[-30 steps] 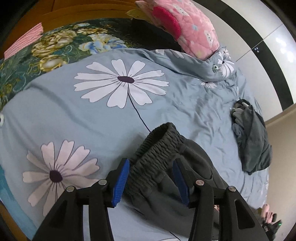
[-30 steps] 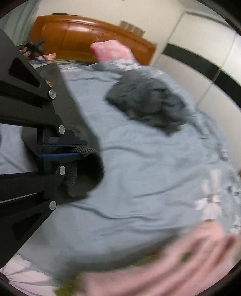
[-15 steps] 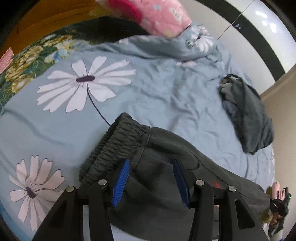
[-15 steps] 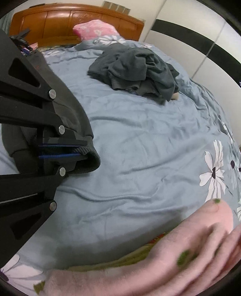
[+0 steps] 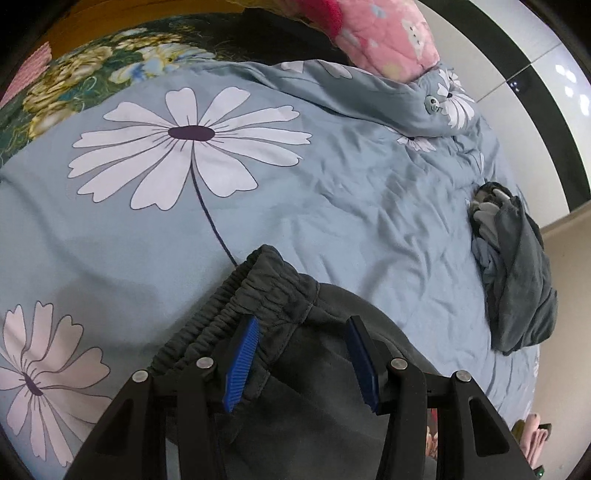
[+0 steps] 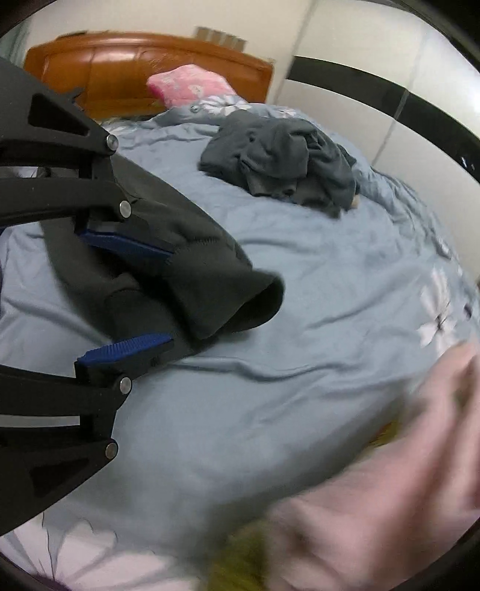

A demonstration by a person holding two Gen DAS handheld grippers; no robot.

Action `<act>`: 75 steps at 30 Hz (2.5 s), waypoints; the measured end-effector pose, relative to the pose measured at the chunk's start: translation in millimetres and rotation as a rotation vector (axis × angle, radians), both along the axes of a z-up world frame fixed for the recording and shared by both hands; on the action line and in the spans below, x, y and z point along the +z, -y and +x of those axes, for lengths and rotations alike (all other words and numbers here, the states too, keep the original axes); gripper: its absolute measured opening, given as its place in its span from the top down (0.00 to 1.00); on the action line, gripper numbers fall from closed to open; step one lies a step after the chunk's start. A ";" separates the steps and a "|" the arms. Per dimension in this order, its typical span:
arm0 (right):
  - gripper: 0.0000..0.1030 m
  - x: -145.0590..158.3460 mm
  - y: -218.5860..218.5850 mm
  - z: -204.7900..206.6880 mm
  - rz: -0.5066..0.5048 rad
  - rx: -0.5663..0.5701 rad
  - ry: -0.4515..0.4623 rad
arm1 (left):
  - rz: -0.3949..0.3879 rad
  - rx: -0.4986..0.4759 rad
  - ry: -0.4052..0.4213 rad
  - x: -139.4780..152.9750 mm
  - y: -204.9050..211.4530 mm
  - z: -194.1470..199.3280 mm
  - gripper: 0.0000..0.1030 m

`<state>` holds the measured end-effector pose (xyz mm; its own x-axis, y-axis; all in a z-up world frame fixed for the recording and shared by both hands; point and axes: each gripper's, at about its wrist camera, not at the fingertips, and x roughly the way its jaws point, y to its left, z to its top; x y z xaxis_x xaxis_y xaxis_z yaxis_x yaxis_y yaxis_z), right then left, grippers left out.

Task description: Fold clothes

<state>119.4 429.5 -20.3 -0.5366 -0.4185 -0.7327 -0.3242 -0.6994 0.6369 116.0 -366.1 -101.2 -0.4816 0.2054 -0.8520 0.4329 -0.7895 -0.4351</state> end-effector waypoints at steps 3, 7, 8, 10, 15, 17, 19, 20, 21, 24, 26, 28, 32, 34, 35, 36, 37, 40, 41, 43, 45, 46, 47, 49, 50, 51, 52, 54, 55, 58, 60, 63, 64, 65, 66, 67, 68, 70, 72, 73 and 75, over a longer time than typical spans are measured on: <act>0.57 -13.7 -0.7 -8.1 -0.054 -0.034 0.003 | -0.026 -0.018 0.014 1.6 -3.8 -1.3 0.48; 0.57 -28.8 -0.1 -20.7 -0.119 -0.078 0.035 | -0.043 -0.019 0.024 2.5 -5.6 -1.4 0.48; 0.57 -31.0 0.7 -22.0 -0.137 -0.089 0.038 | -0.044 -0.016 0.026 2.5 -5.7 -1.1 0.48; 0.60 -27.7 4.0 -22.3 -0.147 -0.101 0.029 | -0.046 -0.015 0.031 2.7 -6.3 -1.4 0.48; 0.93 7.5 9.6 -19.0 -0.165 -0.096 -0.049 | -0.039 -0.024 0.037 6.2 -4.0 -1.8 0.48; 0.94 34.0 7.9 -10.1 -0.171 -0.088 -0.112 | -0.031 -0.026 0.033 7.7 -3.4 -0.1 0.48; 0.95 54.4 4.2 4.3 -0.175 -0.088 -0.167 | -0.030 -0.031 0.031 7.8 -3.7 1.7 0.48; 0.95 57.1 1.9 11.0 -0.173 -0.090 -0.173 | -0.032 -0.034 0.031 7.3 -4.0 2.5 0.48; 0.95 42.9 -0.4 12.9 -0.158 -0.096 -0.123 | -0.035 -0.037 0.032 6.8 -4.2 3.2 0.48; 0.95 0.1 -7.3 18.7 -0.113 -0.111 0.026 | -0.025 -0.029 0.036 5.4 -4.0 3.2 0.48; 0.95 -19.0 -10.8 22.1 -0.123 -0.129 0.066 | -0.032 -0.030 0.040 8.2 -5.5 2.5 0.48; 0.94 -30.5 -13.3 25.1 -0.151 -0.147 0.067 | -0.049 -0.042 0.044 12.5 -7.9 1.8 0.48; 0.83 -31.3 -11.4 28.4 -0.131 -0.136 0.082 | -0.060 -0.042 0.053 16.2 -9.9 6.6 0.48; 0.63 -37.3 -14.1 33.9 -0.170 -0.161 0.096 | -0.039 -0.033 0.049 17.2 -11.4 12.4 0.48; 0.60 -40.3 -15.4 36.7 -0.189 -0.174 0.102 | -0.041 -0.031 0.046 18.3 -12.5 15.1 0.48; 0.58 -43.3 -16.8 39.4 -0.209 -0.187 0.109 | -0.043 -0.030 0.044 19.4 -13.6 17.7 0.48; 0.57 -46.4 -18.1 42.2 -0.228 -0.199 0.116 | -0.046 -0.029 0.042 20.5 -14.7 20.3 0.48; 0.56 -55.4 -21.9 50.2 -0.293 -0.238 0.133 | -0.035 -0.025 0.031 25.4 -16.5 26.3 0.48; 0.56 -58.5 -22.0 51.1 -0.336 -0.253 0.125 | -0.027 -0.024 0.025 27.8 -17.5 27.5 0.48; 0.56 -65.1 -21.1 50.4 -0.402 -0.276 0.115 | -0.012 -0.022 0.013 32.6 -19.5 29.9 0.48; 0.56 -71.9 -19.0 47.0 -0.428 -0.292 0.122 | 0.003 -0.021 0.001 37.5 -21.6 32.4 0.48; 0.56 -74.9 -17.8 45.7 -0.441 -0.301 0.123 | 0.011 -0.020 -0.005 39.9 -22.6 33.6 0.48; 0.56 -76.7 -16.4 45.5 -0.450 -0.314 0.120 | 0.016 -0.026 -0.016 43.4 -25.7 34.7 0.48; 0.60 -79.2 -13.8 45.3 -0.465 -0.339 0.111 | 0.020 -0.042 -0.034 50.4 -32.6 36.6 0.48; 0.66 -76.6 -13.5 45.5 -0.462 -0.347 0.098 | 0.020 -0.048 -0.040 52.9 -35.0 37.5 0.48; 0.82 -71.6 -13.2 45.4 -0.453 -0.350 0.078 | 0.020 -0.054 -0.046 55.9 -37.7 38.1 0.48; 0.86 -60.1 -12.9 44.3 -0.429 -0.336 0.041 | 0.021 -0.060 -0.054 58.9 -40.3 38.8 0.48; 0.87 -35.1 -11.8 42.8 -0.378 -0.302 -0.044 | 0.026 -0.069 -0.067 64.5 -44.4 40.8 0.48; 0.87 -16.4 -9.7 44.1 -0.345 -0.262 -0.120 | 0.028 -0.073 -0.075 67.4 -46.1 42.1 0.48; 0.87 15.6 -6.0 46.6 -0.271 -0.186 -0.245 | 0.029 -0.092 -0.080 70.0 -51.5 45.5 0.48; 0.87 -1.0 -9.2 45.9 -0.245 -0.201 -0.165 | 0.026 -0.103 -0.074 68.7 -54.8 47.1 0.48; 0.87 -40.7 -14.1 47.7 -0.236 -0.252 0.020 | 0.038 -0.114 -0.061 63.5 -63.8 52.1 0.48; 0.87 -39.8 -13.6 50.1 -0.246 -0.261 0.011 | 0.044 -0.121 -0.060 62.4 -67.9 54.0 0.48; 0.87 -38.9 -13.0 52.4 -0.257 -0.271 0.002 | 0.051 -0.127 -0.060 61.4 -72.1 55.9 0.48; 0.87 -35.3 -11.4 53.9 -0.256 -0.273 -0.007 | 0.049 -0.149 -0.060 60.9 -79.8 57.1 0.48; 0.87 -23.9 -6.8 52.5 -0.224 -0.253 -0.017 | 0.042 -0.178 -0.057 60.5 -90.4 58.1 0.48; 0.87 -12.6 -2.3 51.1 -0.193 -0.234 -0.028 | 0.042 -0.217 -0.055 58.9 -103.5 58.5 0.48; 0.87 10.8 7.0 48.4 -0.131 -0.195 -0.051 | 0.048 -0.304 -0.047 54.4 -132.9 58.7 0.48; 0.87 37.0 17.8 44.6 -0.068 -0.152 -0.088 | 0.038 -0.397 -0.029 47.9 -167.1 58.7 0.48; 0.87 50.6 26.9 40.7 -0.029 -0.124 -0.110 | 0.026 -0.447 -0.017 44.1 -187.0 57.8 0.48; 0.87 73.9 43.7 40.4 0.035 -0.070 -0.146 | -0.002 -0.541 0.018 36.2 -223.5 54.6 0.48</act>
<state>159.8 385.8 53.6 -0.6656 -0.3520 -0.6581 -0.2788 -0.7007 0.6567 170.6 -142.6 -65.0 -0.2928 0.4187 -0.8596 -0.0283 -0.9024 -0.4300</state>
